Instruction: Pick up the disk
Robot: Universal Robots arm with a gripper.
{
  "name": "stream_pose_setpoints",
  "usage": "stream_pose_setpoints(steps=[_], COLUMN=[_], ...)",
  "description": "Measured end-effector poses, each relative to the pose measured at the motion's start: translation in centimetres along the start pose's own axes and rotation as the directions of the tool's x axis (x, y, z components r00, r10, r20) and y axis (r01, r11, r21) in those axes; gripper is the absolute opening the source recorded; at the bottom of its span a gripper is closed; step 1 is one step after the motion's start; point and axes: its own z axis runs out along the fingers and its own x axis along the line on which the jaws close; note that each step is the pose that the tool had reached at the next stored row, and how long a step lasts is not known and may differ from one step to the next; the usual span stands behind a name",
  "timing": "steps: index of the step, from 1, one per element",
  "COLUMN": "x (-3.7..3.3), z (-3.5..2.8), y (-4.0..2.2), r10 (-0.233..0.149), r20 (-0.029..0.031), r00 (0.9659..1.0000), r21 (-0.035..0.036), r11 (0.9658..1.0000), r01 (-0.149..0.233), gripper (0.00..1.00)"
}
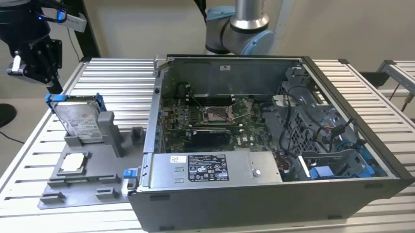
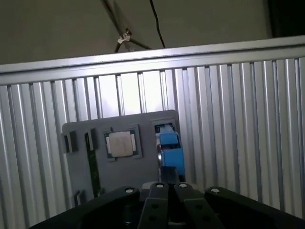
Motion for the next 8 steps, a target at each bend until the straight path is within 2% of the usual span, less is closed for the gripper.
stream_pose_setpoints(steps=[3, 6, 8], x=[0.0, 0.0, 0.0], z=[0.0, 0.0, 0.0], y=[0.0, 0.0, 0.0], r10=[-0.052, -0.103, -0.124], r20=[-0.0012, -0.0023, -0.0028], r00=[0.9987, 0.9947, 0.9923], r21=[0.0002, 0.0003, 0.0003], r11=[0.9987, 0.9947, 0.9923], r01=[0.052, 0.103, 0.124], gripper=[0.0, 0.0, 0.0])
